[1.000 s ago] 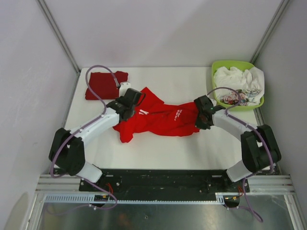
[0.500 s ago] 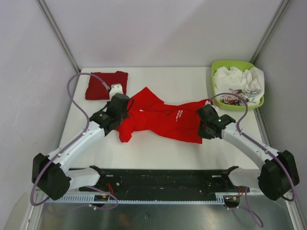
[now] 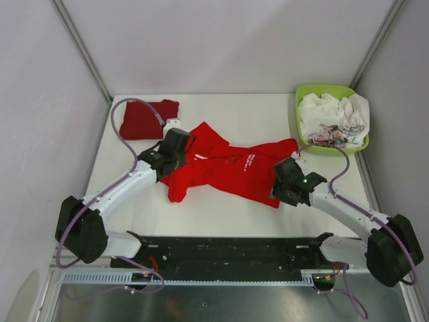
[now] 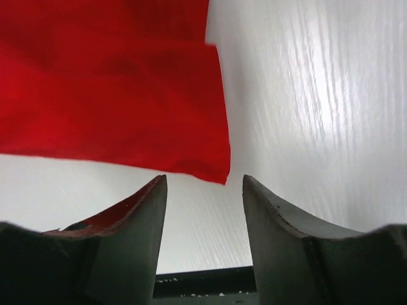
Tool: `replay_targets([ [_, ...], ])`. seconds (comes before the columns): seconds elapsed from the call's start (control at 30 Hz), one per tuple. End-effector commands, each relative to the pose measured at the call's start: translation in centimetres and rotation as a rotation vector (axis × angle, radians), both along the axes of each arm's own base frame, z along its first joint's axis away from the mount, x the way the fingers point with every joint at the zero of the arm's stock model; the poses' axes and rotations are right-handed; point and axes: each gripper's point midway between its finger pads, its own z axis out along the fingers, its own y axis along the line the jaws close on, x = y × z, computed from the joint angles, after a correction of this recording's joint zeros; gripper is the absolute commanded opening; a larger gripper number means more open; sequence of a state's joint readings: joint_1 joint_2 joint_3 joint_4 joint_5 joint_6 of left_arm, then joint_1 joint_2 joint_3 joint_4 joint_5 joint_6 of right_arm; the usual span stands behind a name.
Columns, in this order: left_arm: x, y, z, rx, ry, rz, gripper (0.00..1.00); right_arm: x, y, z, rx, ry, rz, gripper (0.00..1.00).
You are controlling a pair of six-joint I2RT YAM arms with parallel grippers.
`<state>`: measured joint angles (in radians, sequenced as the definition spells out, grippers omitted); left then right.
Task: Fold and stack the t-shirts
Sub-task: Flatten out the tshirt
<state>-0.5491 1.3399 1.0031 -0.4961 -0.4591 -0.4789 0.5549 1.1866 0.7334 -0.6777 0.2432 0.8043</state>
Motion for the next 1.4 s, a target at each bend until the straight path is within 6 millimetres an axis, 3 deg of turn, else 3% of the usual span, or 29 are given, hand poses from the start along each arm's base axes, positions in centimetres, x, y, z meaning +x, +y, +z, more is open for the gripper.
replay_targets([
  [0.0, 1.2, -0.7, 2.5, -0.041, -0.063, -0.007, 0.0, -1.7, 0.3, -1.6, 0.027, -0.007, -0.088, 0.52],
  [0.17, 1.1, -0.6, 2.5, -0.043, -0.067, -0.006, 0.0, -2.0, 0.6, -3.4, 0.029, 0.007, -0.111, 0.5],
  [0.57, 0.8, -0.4, 2.6, -0.039, -0.07, -0.012, 0.0, -0.9, 0.7, -3.5, 0.027, -0.045, -0.156, 0.46],
  [0.8, 0.6, -0.6, 2.3, -0.054, -0.06, -0.016, 0.0, -0.8, 1.1, -5.0, 0.013, -0.015, -0.145, 0.43],
  [0.9, 0.4, -0.8, 2.2, -0.062, -0.056, -0.024, 0.0, -1.1, 1.2, -5.4, 0.002, -0.001, -0.139, 0.37],
  [0.97, 0.3, -0.9, 2.2, -0.07, -0.056, -0.029, 0.0, -1.2, 1.0, -5.3, -0.007, 0.001, -0.143, 0.25],
  [1.03, 0.1, -1.0, 2.3, -0.08, -0.056, -0.034, 0.0, -1.1, 0.6, -4.9, -0.003, -0.008, -0.149, 0.1],
  [1.1, -0.2, -1.0, 2.3, -0.089, -0.055, -0.045, 0.0, -0.6, -0.2, -4.0, 0.007, -0.022, -0.164, 0.02],
  [1.23, -1.5, -1.3, 1.7, -0.12, -0.036, -0.083, 0.0, 1.6, -4.3, 0.1, 0.032, -0.104, -0.259, 0.0],
  [1.37, -3.6, -3.7, 0.5, -0.214, 0.022, -0.23, 0.02, 3.6, -9.9, 4.9, 0.061, -0.207, -0.406, 0.0],
])
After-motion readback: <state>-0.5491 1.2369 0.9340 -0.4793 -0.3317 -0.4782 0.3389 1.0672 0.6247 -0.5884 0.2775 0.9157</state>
